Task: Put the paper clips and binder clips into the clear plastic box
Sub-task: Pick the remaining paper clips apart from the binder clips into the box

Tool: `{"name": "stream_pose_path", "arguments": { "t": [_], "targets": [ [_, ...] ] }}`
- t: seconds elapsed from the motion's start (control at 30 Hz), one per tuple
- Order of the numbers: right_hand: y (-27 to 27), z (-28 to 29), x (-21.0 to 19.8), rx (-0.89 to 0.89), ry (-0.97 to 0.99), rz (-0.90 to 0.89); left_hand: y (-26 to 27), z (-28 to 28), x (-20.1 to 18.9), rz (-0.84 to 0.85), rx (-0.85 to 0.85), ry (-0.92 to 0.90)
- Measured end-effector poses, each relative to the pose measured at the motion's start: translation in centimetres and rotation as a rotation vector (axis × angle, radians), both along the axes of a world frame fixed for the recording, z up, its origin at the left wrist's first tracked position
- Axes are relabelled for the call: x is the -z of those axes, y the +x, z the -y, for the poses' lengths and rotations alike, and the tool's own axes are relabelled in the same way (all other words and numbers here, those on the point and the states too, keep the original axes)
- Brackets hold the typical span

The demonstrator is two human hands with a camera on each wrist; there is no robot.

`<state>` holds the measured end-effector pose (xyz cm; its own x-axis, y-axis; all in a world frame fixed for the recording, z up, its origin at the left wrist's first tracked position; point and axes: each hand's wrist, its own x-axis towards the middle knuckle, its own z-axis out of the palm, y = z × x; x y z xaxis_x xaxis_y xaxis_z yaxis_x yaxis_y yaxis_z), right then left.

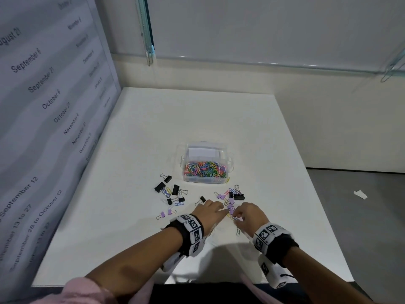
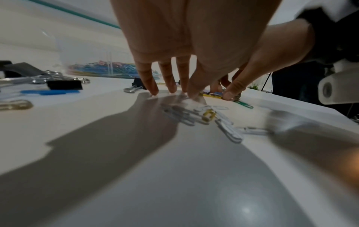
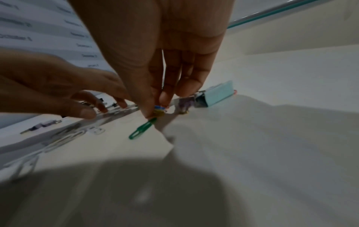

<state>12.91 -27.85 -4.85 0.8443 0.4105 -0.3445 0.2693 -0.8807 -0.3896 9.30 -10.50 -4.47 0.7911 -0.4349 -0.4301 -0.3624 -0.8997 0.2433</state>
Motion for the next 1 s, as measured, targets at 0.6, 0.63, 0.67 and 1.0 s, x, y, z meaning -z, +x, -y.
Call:
{"name": "stream_pose_path", "arguments": {
  "t": [0.6, 0.63, 0.67, 1.0],
  "targets": [
    [-0.9, -1.0, -0.2, -0.143, 0.033, -0.109, -0.1, -0.2, 0.5, 0.023, 0.02, -0.015],
    [-0.8, -1.0, -0.3, -0.086, 0.057, -0.074, 0.0, -0.2, 0.5, 0.029, 0.01, -0.019],
    [-0.6, -0.9, -0.3, -0.014, 0.076, -0.039, 0.0, -0.3, 0.5, 0.03, 0.001, -0.018],
    [0.0, -1.4, 0.1, 0.086, 0.0, -0.085, -0.9, -0.5, 0.2, 0.119, 0.042, 0.072]
  ]
}}
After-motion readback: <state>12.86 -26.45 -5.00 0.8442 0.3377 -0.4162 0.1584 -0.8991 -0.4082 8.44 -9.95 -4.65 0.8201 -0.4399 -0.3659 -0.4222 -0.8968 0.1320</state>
